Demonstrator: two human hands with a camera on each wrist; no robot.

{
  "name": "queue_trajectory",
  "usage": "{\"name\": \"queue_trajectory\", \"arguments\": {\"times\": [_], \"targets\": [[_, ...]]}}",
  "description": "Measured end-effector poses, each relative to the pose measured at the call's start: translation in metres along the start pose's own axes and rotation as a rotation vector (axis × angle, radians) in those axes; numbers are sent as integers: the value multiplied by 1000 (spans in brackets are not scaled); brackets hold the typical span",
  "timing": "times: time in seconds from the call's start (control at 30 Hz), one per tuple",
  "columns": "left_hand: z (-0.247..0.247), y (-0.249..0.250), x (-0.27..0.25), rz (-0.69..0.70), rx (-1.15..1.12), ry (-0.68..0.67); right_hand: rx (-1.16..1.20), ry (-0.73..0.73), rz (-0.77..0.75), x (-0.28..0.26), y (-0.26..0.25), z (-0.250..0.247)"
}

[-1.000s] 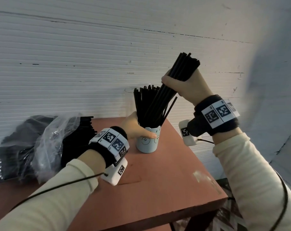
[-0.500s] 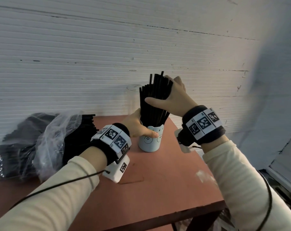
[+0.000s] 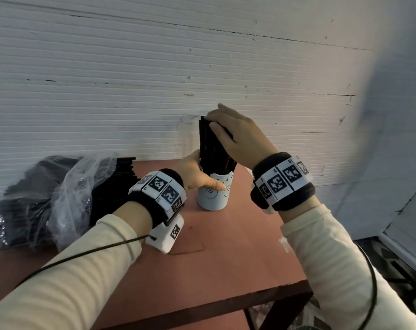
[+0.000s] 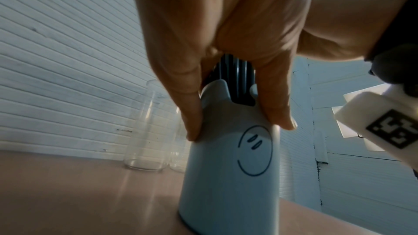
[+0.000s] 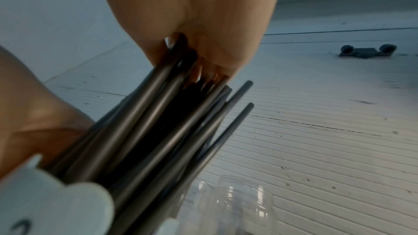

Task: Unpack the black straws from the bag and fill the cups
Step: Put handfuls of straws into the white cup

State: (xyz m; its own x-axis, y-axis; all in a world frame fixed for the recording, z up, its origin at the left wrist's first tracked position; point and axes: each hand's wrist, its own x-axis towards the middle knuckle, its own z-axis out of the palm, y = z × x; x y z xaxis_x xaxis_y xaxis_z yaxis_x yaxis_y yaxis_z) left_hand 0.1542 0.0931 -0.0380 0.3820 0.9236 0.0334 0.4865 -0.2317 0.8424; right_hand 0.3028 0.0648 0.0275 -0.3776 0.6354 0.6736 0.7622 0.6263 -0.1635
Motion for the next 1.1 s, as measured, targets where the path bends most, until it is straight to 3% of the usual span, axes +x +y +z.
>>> {"name": "queue_trajectory", "arguments": {"times": [0.13, 0.3, 0.5, 0.6, 0.73, 0.83, 0.97, 1.1], "targets": [[1, 0, 0, -18, -44, 11, -27, 56, 13, -5, -1, -2], [3, 4, 1, -18, -59, -13, -137, -80, 35, -11, -6, -8], [2, 8, -13, -104, -35, 48, -43, 73, 65, -8, -21, -21], [-6, 10, -27, -87, -19, 176, 57, 186, 9, -8, -35, -19], [-36, 14, -59, 78, 56, 440, 199, 268, -42, -7, -59, -6], [-64, 18, -83, 124, 85, 587, 327, 137, -2, -7, -77, 11], [-101, 8, -117, 114, 163, 727, 388, -163, 109, -7, -102, 39], [-134, -21, -139, -46, 260, 736, 307, -506, 116, -1, -124, 66]]}}
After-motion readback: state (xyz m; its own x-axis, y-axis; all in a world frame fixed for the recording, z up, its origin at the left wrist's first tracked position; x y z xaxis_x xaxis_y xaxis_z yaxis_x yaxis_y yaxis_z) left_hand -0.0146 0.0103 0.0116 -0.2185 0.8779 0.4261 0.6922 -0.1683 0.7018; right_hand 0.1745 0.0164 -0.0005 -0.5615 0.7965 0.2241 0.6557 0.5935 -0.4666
